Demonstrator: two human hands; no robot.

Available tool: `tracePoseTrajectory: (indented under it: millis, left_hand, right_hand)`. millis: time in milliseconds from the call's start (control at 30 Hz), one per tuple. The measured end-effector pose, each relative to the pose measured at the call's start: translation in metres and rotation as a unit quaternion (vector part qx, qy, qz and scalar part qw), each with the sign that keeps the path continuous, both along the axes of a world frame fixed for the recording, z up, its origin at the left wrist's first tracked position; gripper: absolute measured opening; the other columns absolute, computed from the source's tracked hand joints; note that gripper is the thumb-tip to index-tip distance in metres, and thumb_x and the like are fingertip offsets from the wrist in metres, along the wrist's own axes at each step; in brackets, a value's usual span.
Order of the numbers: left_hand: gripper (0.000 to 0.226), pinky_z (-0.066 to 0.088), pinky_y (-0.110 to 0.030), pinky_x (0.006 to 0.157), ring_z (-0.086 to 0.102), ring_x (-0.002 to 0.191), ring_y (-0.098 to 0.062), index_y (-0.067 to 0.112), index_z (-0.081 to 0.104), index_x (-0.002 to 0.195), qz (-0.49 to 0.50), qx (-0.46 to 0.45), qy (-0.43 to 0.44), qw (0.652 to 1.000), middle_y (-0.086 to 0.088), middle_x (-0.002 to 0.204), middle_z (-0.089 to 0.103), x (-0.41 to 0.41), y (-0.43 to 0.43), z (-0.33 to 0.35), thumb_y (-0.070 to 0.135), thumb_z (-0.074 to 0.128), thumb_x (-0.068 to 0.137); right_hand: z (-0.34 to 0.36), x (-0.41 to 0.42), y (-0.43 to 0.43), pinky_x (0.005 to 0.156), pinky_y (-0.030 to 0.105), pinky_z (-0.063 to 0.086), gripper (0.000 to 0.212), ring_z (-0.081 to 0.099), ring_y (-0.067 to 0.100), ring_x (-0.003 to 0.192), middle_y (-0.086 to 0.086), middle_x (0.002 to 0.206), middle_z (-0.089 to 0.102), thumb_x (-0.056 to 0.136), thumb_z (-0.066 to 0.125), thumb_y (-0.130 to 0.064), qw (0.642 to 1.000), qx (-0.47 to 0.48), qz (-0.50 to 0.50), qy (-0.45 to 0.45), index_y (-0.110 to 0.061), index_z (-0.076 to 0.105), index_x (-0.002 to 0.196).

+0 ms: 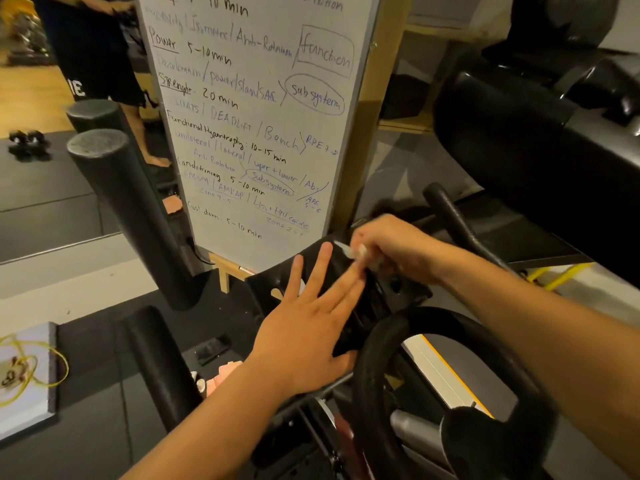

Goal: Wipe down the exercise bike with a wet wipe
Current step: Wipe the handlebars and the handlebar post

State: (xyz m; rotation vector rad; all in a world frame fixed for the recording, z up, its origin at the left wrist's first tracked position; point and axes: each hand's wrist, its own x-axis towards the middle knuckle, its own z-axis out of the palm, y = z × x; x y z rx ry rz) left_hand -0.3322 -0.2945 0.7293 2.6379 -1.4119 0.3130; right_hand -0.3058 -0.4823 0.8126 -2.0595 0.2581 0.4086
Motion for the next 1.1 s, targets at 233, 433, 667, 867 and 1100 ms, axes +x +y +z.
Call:
tracePoseTrajectory:
  millis: [233,433,667,867,1100]
  left_hand:
    - [0.109,0.004,-0.054,0.122,-0.020,0.150,-0.027,0.003,0.000,0.156,0.036,-0.042,0.042,0.998,-0.014,0.162,-0.020,-0.002,-0.002,0.002,0.079,0.035,0.085]
    - [0.112,-0.005,-0.050,0.122,-0.033,0.145,-0.020,0.008,-0.016,0.154,0.040,-0.025,0.069,0.997,-0.005,0.159,-0.032,-0.001,0.001,0.007,0.080,0.034,0.084]
    - [0.114,-0.006,-0.049,0.122,-0.033,0.145,-0.019,0.009,-0.017,0.154,0.041,-0.029,0.067,0.996,-0.004,0.160,-0.031,0.000,-0.002,0.006,0.081,0.036,0.083]
    - [0.117,-0.003,-0.050,0.123,-0.032,0.146,-0.021,0.007,-0.012,0.155,0.049,-0.022,0.062,0.997,-0.007,0.161,-0.028,0.001,-0.003,0.006,0.080,0.042,0.081]
    - [0.116,-0.013,-0.048,0.121,-0.031,0.146,-0.021,0.008,-0.011,0.155,0.036,-0.037,0.090,0.995,-0.007,0.161,-0.026,-0.002,0.000,0.012,0.068,0.055,0.081]
  right_hand:
    - [0.011,0.023,-0.005,0.054,0.023,0.044,0.024,0.054,0.017,0.062,0.007,0.066,0.055,0.082,0.048,0.009,0.993,0.073,-0.060,-0.070,-0.007,0.062,0.071]
    - [-0.017,-0.003,-0.011,0.050,0.022,0.044,0.026,0.051,0.015,0.052,0.007,0.056,0.051,0.081,0.050,0.008,0.998,0.017,-0.018,-0.059,-0.008,0.056,0.061]
    - [0.003,0.006,-0.004,0.062,0.026,0.050,0.022,0.059,0.016,0.065,0.002,0.064,0.061,0.080,0.057,0.003,0.993,-0.056,-0.048,-0.088,-0.012,0.064,0.066]
    - [-0.009,-0.021,0.005,0.057,0.023,0.044,0.022,0.056,0.015,0.061,0.007,0.060,0.061,0.072,0.056,-0.002,0.979,-0.192,-0.046,-0.044,-0.014,0.065,0.056]
    - [-0.002,-0.073,0.033,0.060,0.025,0.037,0.013,0.050,0.026,0.068,0.001,0.068,0.047,0.079,0.057,-0.018,0.905,-0.419,0.003,-0.071,-0.016,0.056,0.067]
